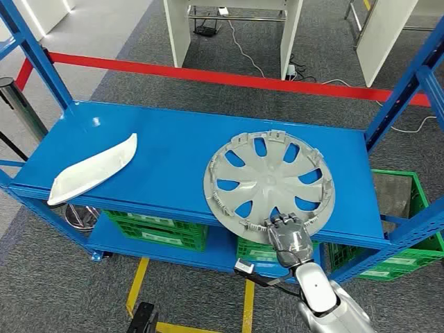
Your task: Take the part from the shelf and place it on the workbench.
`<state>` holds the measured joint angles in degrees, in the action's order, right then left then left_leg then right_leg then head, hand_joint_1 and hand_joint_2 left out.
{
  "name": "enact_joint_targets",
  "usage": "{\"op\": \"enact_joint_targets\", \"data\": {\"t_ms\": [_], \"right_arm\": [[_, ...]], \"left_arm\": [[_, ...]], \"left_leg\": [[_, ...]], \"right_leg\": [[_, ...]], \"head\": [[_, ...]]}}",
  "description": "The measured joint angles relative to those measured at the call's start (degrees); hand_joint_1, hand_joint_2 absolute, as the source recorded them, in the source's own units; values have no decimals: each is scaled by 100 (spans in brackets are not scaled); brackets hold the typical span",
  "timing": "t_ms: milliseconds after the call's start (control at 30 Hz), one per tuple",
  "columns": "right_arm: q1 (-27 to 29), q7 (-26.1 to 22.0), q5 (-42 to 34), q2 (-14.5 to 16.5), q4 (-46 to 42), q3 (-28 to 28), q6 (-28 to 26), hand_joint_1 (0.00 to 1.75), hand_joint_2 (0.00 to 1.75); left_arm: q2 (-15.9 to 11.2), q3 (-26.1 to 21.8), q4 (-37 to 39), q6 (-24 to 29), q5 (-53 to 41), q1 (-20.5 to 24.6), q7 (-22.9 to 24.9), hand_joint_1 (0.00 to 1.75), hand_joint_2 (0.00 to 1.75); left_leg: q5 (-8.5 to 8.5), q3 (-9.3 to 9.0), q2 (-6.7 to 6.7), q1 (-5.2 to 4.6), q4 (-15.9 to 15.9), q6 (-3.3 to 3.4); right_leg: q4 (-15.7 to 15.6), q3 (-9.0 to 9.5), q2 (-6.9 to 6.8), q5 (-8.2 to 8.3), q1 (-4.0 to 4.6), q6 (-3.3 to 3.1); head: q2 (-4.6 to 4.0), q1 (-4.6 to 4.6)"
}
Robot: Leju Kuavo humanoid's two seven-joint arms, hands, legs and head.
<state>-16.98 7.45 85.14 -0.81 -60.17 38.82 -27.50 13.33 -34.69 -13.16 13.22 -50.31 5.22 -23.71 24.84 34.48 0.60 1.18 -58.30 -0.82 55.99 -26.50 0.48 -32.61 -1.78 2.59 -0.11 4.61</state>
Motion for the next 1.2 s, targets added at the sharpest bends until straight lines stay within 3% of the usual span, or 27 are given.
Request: {"op": "enact_joint_targets", "data": {"t_ms": [333, 600, 733, 1200], "right_arm": [[16, -12, 110, -24, -230, 1, 14, 165, 175], [312, -76, 273, -403, -1381, 8, 29, 161, 175], [419, -131, 327, -512, -1742, 9, 9, 161, 175], [461, -216, 393, -564, -2212, 98, -15, 153, 175]], "left_arm": [[0, -11, 0, 57, 49, -1, -172, 0, 0], [9, -33, 0, 711, 105, -19, -1346, 0, 0], [13, -36, 0, 762, 108, -20, -1486, 0, 175], [-4, -37, 0, 548, 92, -18, -1506, 0, 175]], "left_leg": [[0, 0, 0, 0, 0, 0], [0, 8, 1, -2, -1, 0], [0, 10, 1, -1, 0, 0], [0, 10, 1, -1, 2, 0]], "right_leg": [[0, -1, 0, 0, 0, 0], [0, 2, 0, 1, -1, 0], [1, 0, 1, 1, 0, 0], [10, -16, 0, -4, 0, -6]], "head": [[0, -1], [0, -1], [0, -1], [0, -1]]}}
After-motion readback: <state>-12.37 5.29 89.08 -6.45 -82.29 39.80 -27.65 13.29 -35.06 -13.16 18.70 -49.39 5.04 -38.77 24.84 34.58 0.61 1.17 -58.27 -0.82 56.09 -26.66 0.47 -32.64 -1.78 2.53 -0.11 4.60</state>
